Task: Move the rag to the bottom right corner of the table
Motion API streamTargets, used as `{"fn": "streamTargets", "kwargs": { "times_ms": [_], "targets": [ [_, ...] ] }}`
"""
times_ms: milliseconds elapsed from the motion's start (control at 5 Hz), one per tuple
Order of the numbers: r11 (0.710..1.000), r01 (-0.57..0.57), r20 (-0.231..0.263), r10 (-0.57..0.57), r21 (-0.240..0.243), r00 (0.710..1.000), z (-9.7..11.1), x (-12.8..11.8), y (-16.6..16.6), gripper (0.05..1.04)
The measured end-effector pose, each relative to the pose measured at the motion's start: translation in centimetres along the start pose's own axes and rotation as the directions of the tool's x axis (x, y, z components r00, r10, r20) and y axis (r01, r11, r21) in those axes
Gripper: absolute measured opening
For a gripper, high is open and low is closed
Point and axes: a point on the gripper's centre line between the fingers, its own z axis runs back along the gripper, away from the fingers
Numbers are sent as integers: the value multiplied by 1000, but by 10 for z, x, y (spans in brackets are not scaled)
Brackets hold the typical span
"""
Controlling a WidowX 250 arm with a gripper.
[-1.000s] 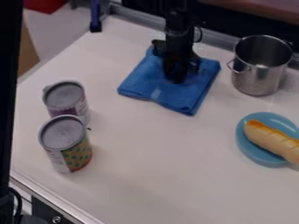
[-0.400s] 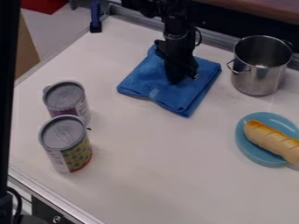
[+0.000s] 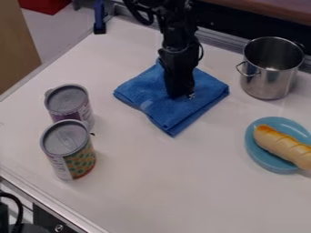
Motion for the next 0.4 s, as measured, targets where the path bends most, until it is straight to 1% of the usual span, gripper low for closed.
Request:
{"fn": "streamTargets", "kwargs": {
  "times_ms": [200,400],
  "targets": [
    [992,123,23,-123,7,992,2,-12,-15,53],
    [982,189,22,-189,1,982,3,-21,-26,53]
  ]
}}
